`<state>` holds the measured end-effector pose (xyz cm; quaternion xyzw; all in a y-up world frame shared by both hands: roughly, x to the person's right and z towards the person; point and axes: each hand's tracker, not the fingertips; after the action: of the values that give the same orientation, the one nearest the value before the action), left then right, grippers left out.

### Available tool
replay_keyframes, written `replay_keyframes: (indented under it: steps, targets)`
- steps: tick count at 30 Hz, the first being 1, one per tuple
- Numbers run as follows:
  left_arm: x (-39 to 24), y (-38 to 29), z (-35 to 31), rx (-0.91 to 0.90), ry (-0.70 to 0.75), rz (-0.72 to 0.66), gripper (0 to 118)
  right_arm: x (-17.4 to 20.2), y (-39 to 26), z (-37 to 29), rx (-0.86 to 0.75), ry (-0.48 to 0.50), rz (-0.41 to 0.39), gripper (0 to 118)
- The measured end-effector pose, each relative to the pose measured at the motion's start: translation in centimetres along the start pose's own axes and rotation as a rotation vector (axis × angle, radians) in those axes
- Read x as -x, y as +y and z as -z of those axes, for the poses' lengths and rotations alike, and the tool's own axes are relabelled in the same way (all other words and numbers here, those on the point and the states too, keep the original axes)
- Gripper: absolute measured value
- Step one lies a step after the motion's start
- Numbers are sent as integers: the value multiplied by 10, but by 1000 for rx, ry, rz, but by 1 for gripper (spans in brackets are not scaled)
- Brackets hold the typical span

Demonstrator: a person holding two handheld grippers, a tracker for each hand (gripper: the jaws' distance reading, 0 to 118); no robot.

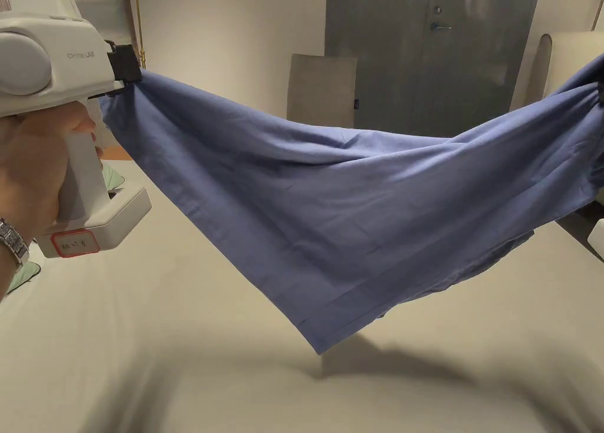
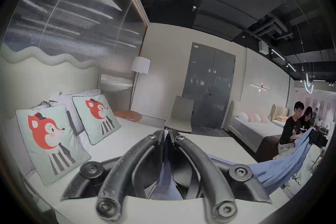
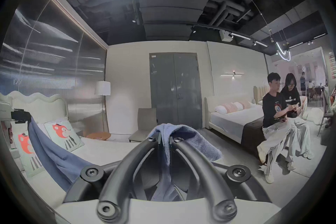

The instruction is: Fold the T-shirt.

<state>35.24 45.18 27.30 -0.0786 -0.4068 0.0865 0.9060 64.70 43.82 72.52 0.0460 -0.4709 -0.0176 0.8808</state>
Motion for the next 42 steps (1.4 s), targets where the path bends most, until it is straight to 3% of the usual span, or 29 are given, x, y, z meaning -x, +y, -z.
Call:
replay_keyframes:
  steps: [8, 17, 27, 33, 42]
  targets:
    - [19, -62, -8, 121, -5, -10, 2, -13, -74, -21, 134, -2, 24, 7]
    - [47, -147, -101, 320, -6, -26, 2, -33, -150, -119, 354, -19, 75, 7]
    - [90, -258, -197, 655, 110, -43, 2, -54, -232, -224, 640, -77, 144, 7]
    - [109, -313, -219, 805, 161, -61, 2, -69, -278, -244, 765, -120, 130, 7]
    - [124, -351, -230, 867, 208, -85, 2, -74, -320, -253, 875, -157, 89, 7]
